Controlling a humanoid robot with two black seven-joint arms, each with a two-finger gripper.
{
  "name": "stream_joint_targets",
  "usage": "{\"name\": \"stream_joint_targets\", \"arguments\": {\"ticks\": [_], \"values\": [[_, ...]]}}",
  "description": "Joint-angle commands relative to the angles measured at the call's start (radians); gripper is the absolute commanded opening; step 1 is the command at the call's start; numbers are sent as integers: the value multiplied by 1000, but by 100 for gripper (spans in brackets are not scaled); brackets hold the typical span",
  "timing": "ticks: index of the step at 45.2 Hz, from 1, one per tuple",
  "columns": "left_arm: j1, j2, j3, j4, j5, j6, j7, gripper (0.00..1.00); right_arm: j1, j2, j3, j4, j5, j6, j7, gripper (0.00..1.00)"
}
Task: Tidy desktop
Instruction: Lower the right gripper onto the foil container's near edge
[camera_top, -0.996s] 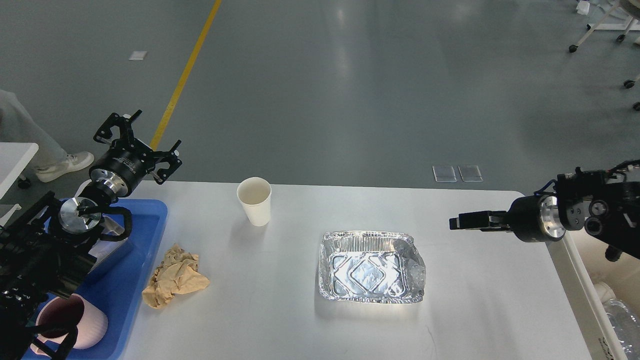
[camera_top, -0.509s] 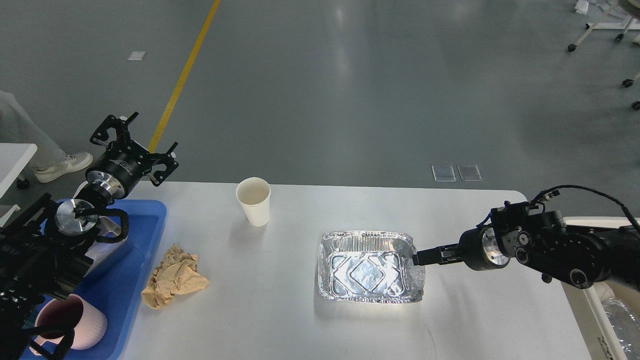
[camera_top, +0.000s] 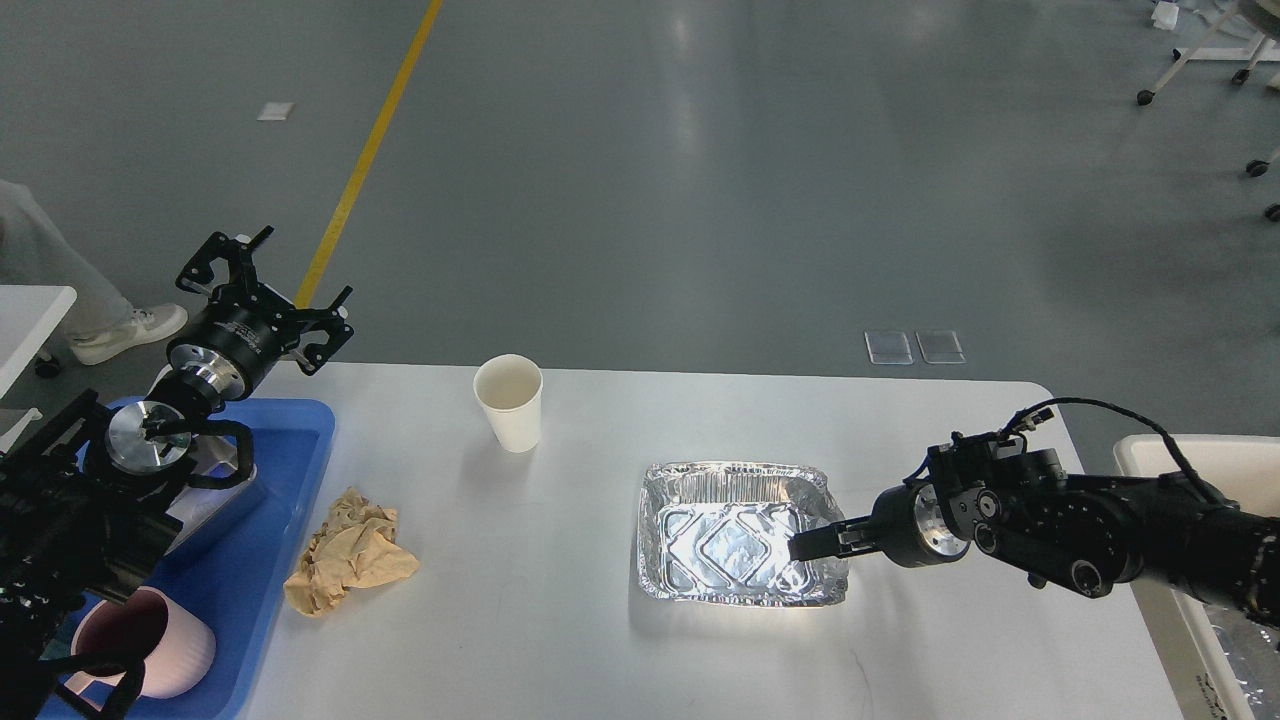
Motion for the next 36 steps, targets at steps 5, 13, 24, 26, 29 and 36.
{"name": "stream_joint_targets", "arguments": {"ticks": [5, 13, 24, 26, 29, 36], "values": [[0, 3, 0, 0, 0, -1, 0, 97, -24, 41, 0, -54, 2, -29, 4, 87], [0, 3, 0, 0, 0, -1, 0, 97, -22, 36, 0, -48, 8, -44, 12, 66], [0, 3, 1, 0, 0, 1, 0, 97, -24, 30, 0, -42, 8, -36, 13, 47], [0, 3, 0, 0, 0, -1, 0, 97, -24, 30, 0, -42, 8, -36, 13, 46], [-1, 3, 0, 0, 0, -1, 0, 97, -24, 30, 0, -39, 8, -35, 13, 46], [0, 3, 1, 0, 0, 1, 0, 97, -22, 32, 0, -39, 10, -32, 13, 35]]}}
